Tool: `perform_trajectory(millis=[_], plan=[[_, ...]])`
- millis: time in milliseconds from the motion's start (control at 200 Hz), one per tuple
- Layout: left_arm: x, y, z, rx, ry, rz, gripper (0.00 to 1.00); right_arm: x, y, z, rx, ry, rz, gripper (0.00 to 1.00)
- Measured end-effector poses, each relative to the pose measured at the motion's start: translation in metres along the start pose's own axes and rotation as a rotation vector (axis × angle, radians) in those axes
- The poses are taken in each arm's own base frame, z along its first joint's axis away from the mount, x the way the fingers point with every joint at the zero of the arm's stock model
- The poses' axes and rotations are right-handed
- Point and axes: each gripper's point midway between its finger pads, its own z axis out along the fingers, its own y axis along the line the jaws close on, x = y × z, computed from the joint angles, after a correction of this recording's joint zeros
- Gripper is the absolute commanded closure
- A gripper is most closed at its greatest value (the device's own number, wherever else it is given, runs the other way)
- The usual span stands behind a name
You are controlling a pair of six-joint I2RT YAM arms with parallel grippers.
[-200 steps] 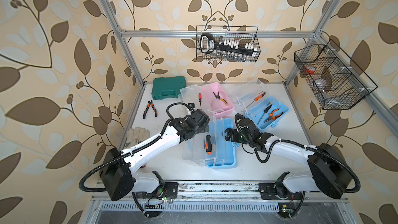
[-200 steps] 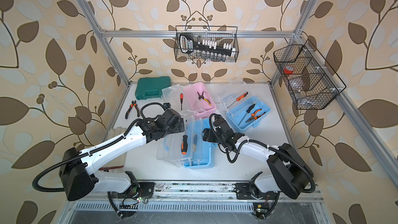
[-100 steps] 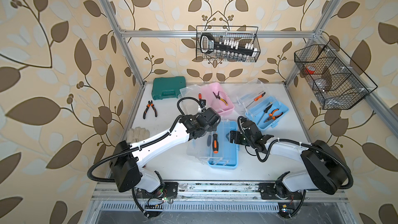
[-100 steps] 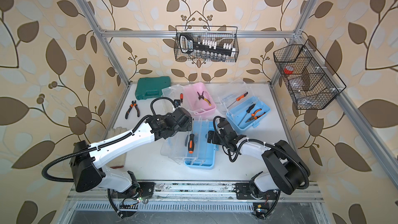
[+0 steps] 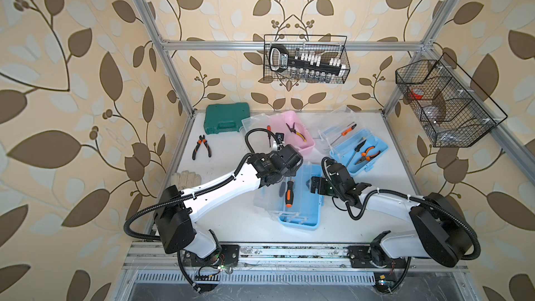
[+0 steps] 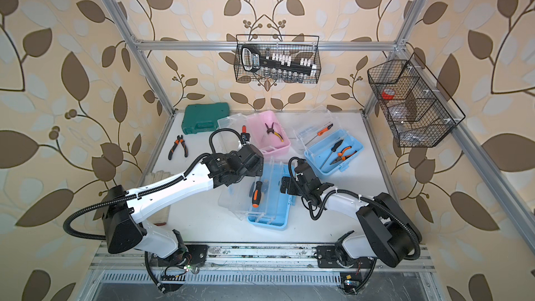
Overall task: Close toolboxes
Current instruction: Close the toolbox lid.
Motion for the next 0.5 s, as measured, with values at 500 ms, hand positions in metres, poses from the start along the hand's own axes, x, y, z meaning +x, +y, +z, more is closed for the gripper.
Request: perform_trajectory(millis=[500], plan=[[0.006,-0.052,-0.014,0.199,0.012,-0.027,0.01,-0.017,0.007,-0.030,-0.086,-0.076,-0.009,0.01]])
